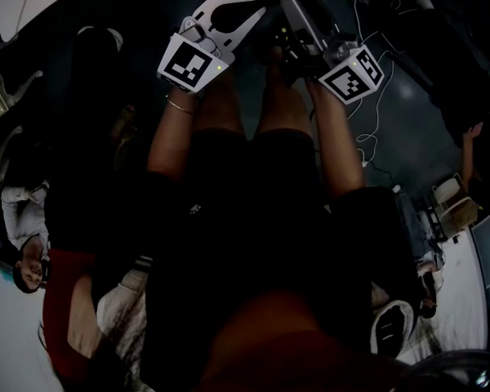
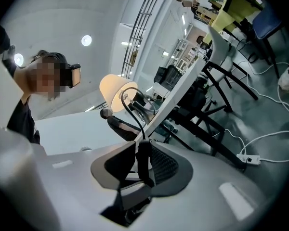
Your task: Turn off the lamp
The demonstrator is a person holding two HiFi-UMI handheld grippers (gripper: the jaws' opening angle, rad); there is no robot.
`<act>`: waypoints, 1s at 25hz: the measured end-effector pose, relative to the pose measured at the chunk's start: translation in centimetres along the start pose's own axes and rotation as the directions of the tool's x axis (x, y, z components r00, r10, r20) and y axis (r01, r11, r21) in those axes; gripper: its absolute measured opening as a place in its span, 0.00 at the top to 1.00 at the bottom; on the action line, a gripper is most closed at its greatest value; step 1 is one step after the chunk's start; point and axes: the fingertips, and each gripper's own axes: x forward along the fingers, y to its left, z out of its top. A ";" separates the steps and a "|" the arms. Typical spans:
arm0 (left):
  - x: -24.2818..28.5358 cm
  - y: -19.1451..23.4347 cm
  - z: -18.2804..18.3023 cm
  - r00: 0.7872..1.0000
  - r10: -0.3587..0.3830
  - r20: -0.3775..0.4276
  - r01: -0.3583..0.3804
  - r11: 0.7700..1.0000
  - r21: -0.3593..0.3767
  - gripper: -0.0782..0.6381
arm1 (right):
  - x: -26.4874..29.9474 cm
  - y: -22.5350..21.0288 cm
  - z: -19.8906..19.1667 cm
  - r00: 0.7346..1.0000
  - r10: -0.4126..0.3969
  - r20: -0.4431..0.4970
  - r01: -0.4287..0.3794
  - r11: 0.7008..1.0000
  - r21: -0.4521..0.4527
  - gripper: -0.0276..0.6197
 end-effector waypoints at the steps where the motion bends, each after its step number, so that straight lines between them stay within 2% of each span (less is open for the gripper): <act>1: -0.1 -0.1 -0.3 1.000 0.000 -0.003 0.000 1.000 -0.004 0.87 | 0.0 0.0 0.0 1.000 0.002 0.000 -0.002 1.000 0.004 0.85; 6: -0.3 -0.2 -0.1 1.000 -0.002 -0.012 0.002 1.000 0.014 0.87 | 0.2 0.2 -0.2 1.000 0.017 -0.003 -0.017 1.000 0.015 0.85; 14: -0.1 -0.1 0.4 1.000 -0.004 0.003 0.005 1.000 -0.008 0.87 | 0.2 0.2 0.1 1.000 0.024 0.014 -0.024 0.999 0.023 0.85; 21: -0.1 -0.1 0.4 1.000 -0.011 -0.011 0.011 1.000 0.019 0.87 | 0.0 0.1 0.1 0.999 0.022 0.024 -0.023 0.999 0.030 0.85; 25: 0.0 -0.3 0.5 1.000 -0.025 -0.010 0.025 1.000 0.003 0.87 | 0.0 -0.1 0.0 1.000 0.015 0.026 -0.016 0.999 0.038 0.85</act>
